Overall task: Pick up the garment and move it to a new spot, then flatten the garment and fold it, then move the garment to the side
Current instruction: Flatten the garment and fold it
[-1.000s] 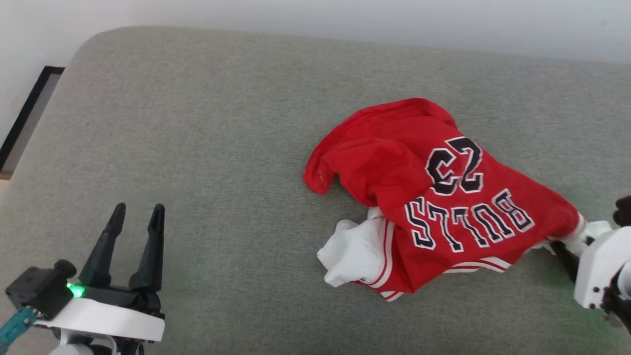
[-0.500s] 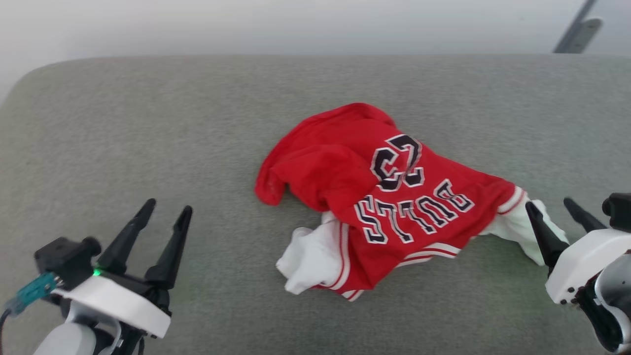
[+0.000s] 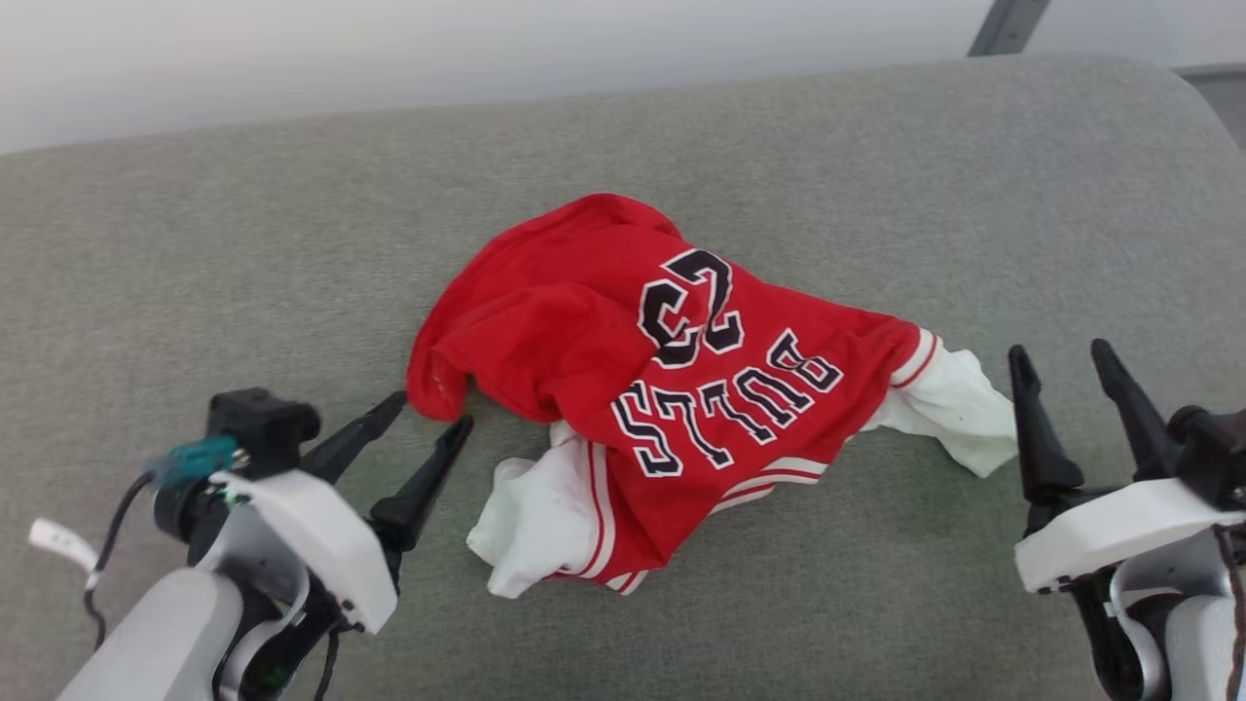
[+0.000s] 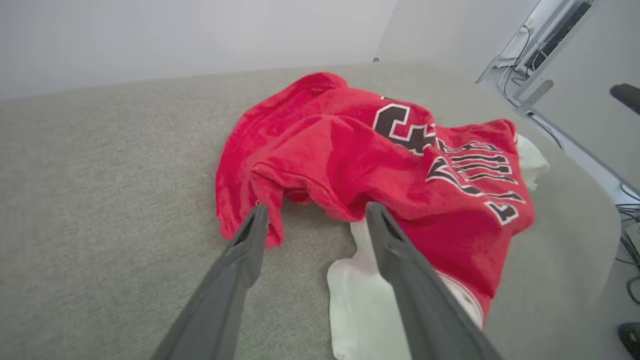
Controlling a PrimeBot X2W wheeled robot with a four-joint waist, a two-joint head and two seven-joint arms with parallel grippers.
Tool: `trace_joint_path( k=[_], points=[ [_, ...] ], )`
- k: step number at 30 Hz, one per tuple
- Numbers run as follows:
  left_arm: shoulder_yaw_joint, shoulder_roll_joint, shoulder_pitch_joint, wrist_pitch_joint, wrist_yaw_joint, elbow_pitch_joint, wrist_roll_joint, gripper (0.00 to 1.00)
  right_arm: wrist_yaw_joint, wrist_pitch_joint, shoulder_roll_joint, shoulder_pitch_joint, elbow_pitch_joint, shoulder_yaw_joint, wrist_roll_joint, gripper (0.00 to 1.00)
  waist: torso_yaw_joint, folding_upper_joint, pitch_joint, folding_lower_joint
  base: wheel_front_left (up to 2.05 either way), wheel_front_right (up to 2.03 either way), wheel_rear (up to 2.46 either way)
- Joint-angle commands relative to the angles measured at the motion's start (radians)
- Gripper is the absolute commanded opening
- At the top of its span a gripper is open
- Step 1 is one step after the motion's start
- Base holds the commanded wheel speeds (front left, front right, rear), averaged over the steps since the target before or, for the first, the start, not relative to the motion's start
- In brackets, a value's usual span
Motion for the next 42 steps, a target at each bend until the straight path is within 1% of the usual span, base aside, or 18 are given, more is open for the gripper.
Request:
trace_joint_path(
  k=[1,6,11,18,19,20,21,25,30,37,42],
  points=[
    [-0.012,-0.002,-0.023,0.021,0.0,0.012,0.004,1.0,0.0,-0.017,0.007,0.005,0.002,0.0,-0.01,1.0,-0.015,0.0,0.011,0.0,0.0,0.0,0.0],
    [-0.059,-0.01,-0.116,0.097,0.001,0.088,0.04,1.0,0.0,-0.055,0.036,0.005,0.019,0.016,-0.019,1.0,-0.044,0.0,0.035,0.0,0.0,0.0,0.0],
    [-0.1,-0.025,-0.212,0.139,-0.004,0.18,0.068,1.0,0.0,-0.073,0.057,-0.007,0.033,0.046,-0.007,1.0,-0.077,0.0,0.061,0.0,0.0,0.0,0.0],
    [-0.157,-0.045,-0.313,0.183,-0.006,0.322,0.091,1.0,0.0,-0.097,0.07,-0.019,0.062,0.076,0.008,1.0,-0.11,0.0,0.087,0.0,0.0,0.0,0.0],
    [-0.164,-0.046,-0.325,0.187,-0.006,0.341,0.092,0.58,0.0,-0.099,0.072,-0.02,0.066,0.082,0.011,1.0,-0.113,0.0,0.09,0.0,0.0,0.0,0.0],
    [-0.167,-0.05,-0.338,0.189,-0.005,0.355,0.085,0.24,0.0,-0.103,0.073,-0.024,0.068,0.086,0.013,1.0,-0.116,0.0,0.094,0.0,0.0,0.0,0.0],
    [-0.168,-0.055,-0.349,0.19,-0.006,0.368,0.074,0.0,0.0,-0.107,0.073,-0.026,0.07,0.086,0.012,1.0,-0.118,0.0,0.096,0.0,0.0,0.0,0.0],
    [-0.165,-0.032,-0.397,0.188,-0.006,0.396,0.047,0.0,0.0,-0.119,0.076,-0.023,0.08,0.085,0.017,1.0,-0.122,0.0,0.098,0.0,0.0,0.0,0.0],
    [-0.161,0.029,-0.458,0.197,-0.007,0.407,0.029,0.0,0.0,-0.128,0.078,-0.021,0.089,0.084,0.02,1.0,-0.123,0.0,0.096,0.0,0.0,0.0,0.0],
    [-0.137,0.135,-0.502,0.196,-0.007,0.418,0.034,0.0,0.0,-0.13,0.079,-0.013,0.096,0.086,0.021,1.0,-0.117,0.0,0.087,0.0,0.0,0.0,0.0],
    [-0.131,0.179,-0.531,0.191,-0.007,0.416,0.047,0.0,0.0,-0.126,0.079,-0.01,0.096,0.087,0.02,1.0,-0.113,0.0,0.084,0.0,0.0,0.0,0.0]
  ],
)
